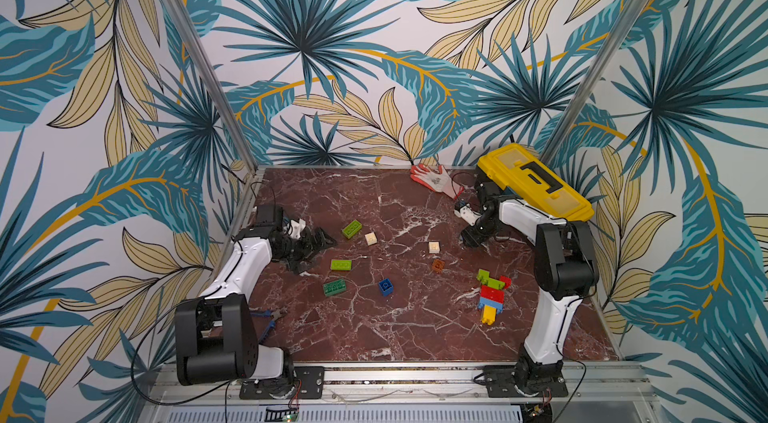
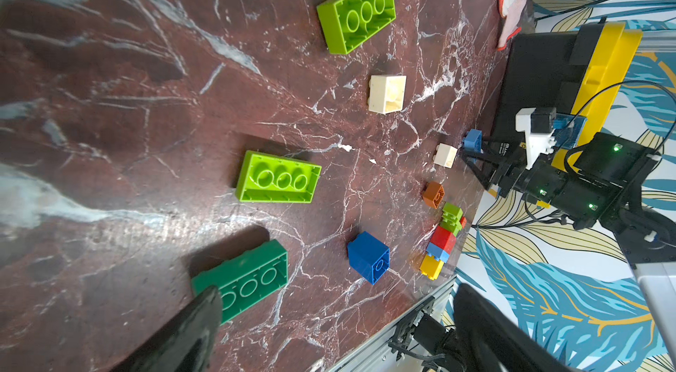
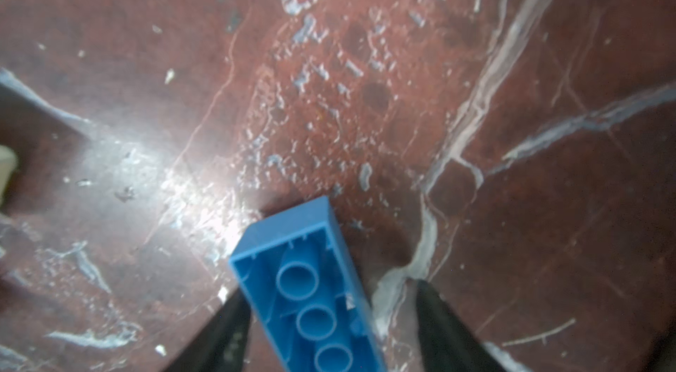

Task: Assemble a carrot with lego
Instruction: Pick up the lego brick from the center of the board, then assemble the lego brick with the lego brick.

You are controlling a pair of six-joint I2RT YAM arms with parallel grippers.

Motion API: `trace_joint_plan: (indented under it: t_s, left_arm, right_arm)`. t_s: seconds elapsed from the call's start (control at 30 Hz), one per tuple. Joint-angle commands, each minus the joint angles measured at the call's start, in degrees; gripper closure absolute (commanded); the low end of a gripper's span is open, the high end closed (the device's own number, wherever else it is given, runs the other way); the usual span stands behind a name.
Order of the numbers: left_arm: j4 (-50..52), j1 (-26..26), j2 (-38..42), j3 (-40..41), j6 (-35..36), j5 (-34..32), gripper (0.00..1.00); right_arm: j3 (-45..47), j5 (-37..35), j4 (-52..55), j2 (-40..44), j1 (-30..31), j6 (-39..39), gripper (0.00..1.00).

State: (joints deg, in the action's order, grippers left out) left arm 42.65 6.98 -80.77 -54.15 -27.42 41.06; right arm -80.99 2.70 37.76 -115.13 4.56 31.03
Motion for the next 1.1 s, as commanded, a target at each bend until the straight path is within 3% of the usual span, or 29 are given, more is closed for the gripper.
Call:
trace_joint_plan:
  t_s: [0.0,0.23,0.43,0.57,0.67,0.83,1.07]
  left_arm:
    - [-0.72,0.92,-0.32,-1.13,1.14,0.71,0.01]
    - [-0.69,1.56,-0.44,-1.12,1.05,1.43,0.01]
    - [-0.72,1.58,-0.26,-0.95,1.05,1.79,0.01]
    - [-0.73,1.59,-0.44,-0.89,0.88,2.34,0.01]
    - [-0.73,1.63,-0.11,-0.74,0.8,2.51,0.01]
    - [-0.71,1.31,0.09,0.17,0.05,1.71,0.01]
    - [-0.74,0.88,2.34,1.46,-2.67,-2.89,0.01]
  right_arm:
    - [-3.19,1.81,3.75,-2.6,-0.42,0.5,0.47]
    - [-3.54,2.66,6.38,-2.75,-0.37,0.28,0.67]
    - [-9.09,4.55,13.04,-0.37,0.46,-6.8,0.76]
    - [-9.75,4.35,17.69,4.19,4.05,-12.17,0.76]
    - [-8.54,4.06,20.44,8.45,8.28,-16.13,0.76]
    - [-10.01,3.58,24.63,12.5,20.8,-26.79,0.75]
    - [-13.05,0.02,22.46,10.24,36.5,-44.7,0.73]
